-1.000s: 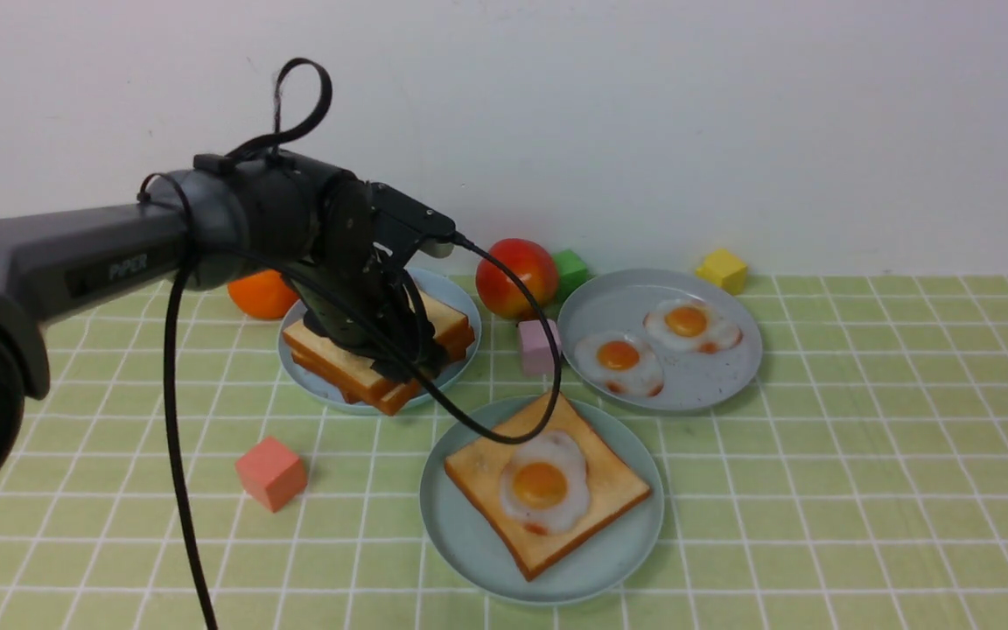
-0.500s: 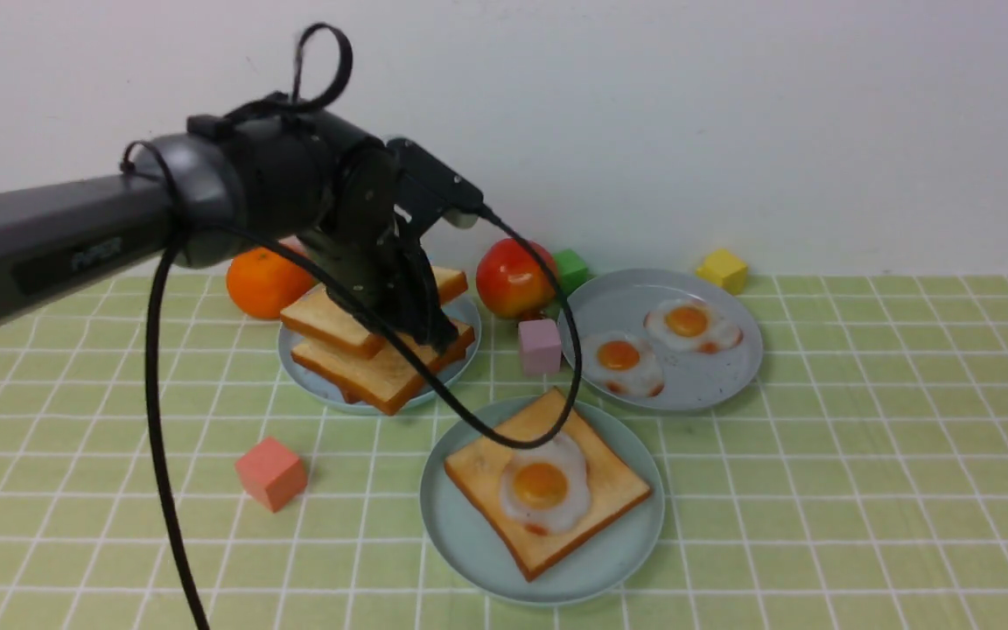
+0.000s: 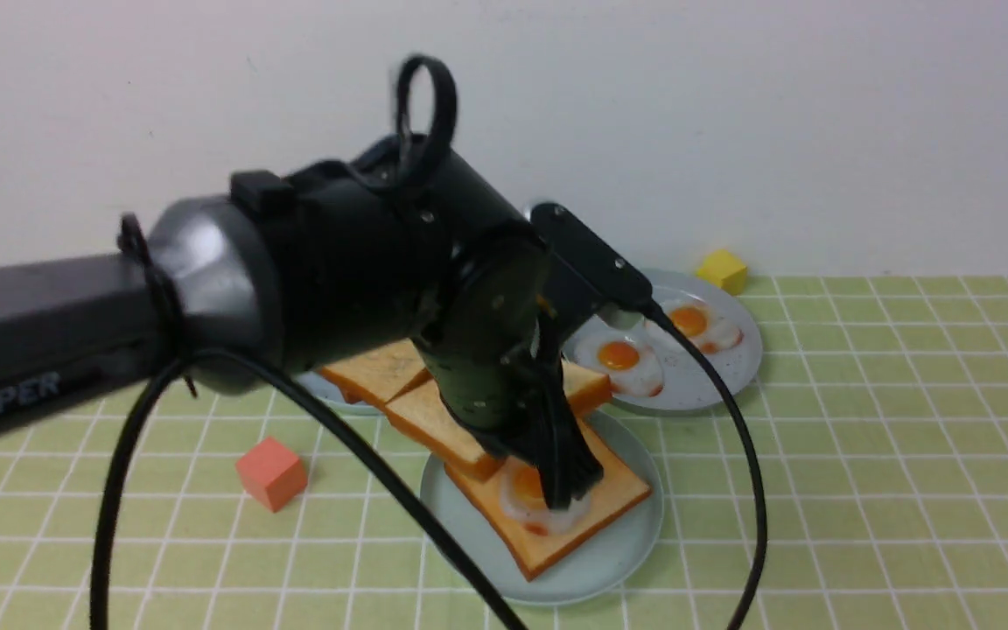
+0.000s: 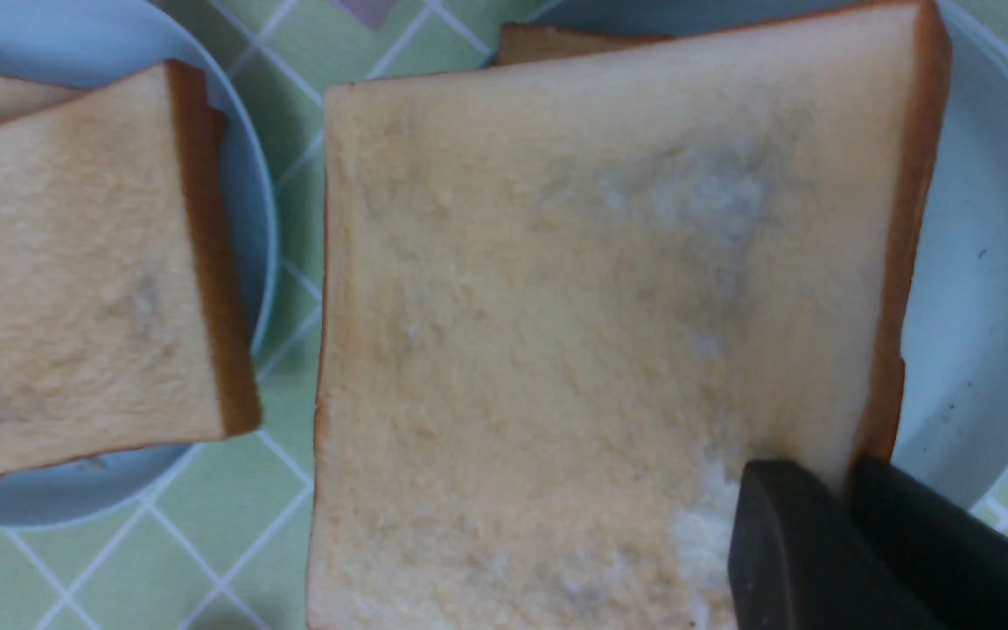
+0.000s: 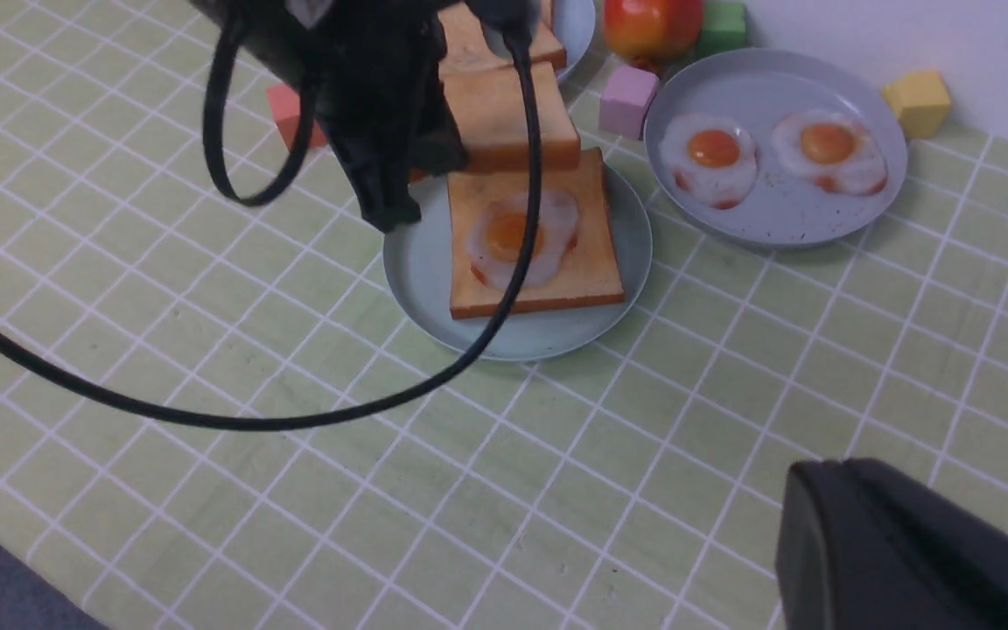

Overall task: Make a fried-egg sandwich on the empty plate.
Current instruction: Use the left arm to place a slice of bread on the fried egg in the middle

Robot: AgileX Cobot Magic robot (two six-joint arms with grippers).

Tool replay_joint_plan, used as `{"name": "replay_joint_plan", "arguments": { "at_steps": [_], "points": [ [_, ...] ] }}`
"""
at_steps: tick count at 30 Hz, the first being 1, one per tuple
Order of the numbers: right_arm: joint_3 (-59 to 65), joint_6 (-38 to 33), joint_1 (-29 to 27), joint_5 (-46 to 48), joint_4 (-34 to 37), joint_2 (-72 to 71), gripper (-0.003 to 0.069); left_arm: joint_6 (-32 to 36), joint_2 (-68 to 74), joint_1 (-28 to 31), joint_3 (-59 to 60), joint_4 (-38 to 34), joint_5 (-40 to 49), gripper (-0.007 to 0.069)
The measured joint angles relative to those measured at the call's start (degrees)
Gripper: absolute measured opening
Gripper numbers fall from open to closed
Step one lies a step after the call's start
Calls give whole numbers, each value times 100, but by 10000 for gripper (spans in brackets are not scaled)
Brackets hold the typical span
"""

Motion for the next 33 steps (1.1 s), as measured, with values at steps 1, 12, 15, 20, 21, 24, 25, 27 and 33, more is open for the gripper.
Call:
{"name": "replay_joint_plan", "arguments": {
  "at_steps": [1, 12, 15, 20, 21, 24, 25, 27, 33],
  "points": [
    [0, 0, 0, 0, 0, 0, 25, 0, 0, 0, 0, 0, 0, 36],
    [0, -148, 0, 0, 75, 0, 38, -164, 545, -418, 27, 124, -515, 36],
    [0, -153, 0, 0, 160, 0, 42, -179, 651, -418, 32, 162, -521, 36],
    [0, -155, 0, 0, 256, 0, 46, -181, 783, -418, 32, 187, -550, 36],
    [0, -155, 0, 0, 268, -4, 48, -181, 805, -418, 32, 166, -572, 36],
    [0, -155, 0, 0, 297, -11, 49, -181, 820, -418, 32, 166, -584, 45],
    [0, -155, 0, 0, 301, -19, 49, -181, 820, -418, 32, 166, -584, 63],
    [0, -155, 0, 0, 338, -30, 49, -181, 820, -418, 32, 166, -590, 99],
    [0, -155, 0, 0, 372, -35, 49, -181, 820, -418, 32, 161, -590, 262]
  ]
}}
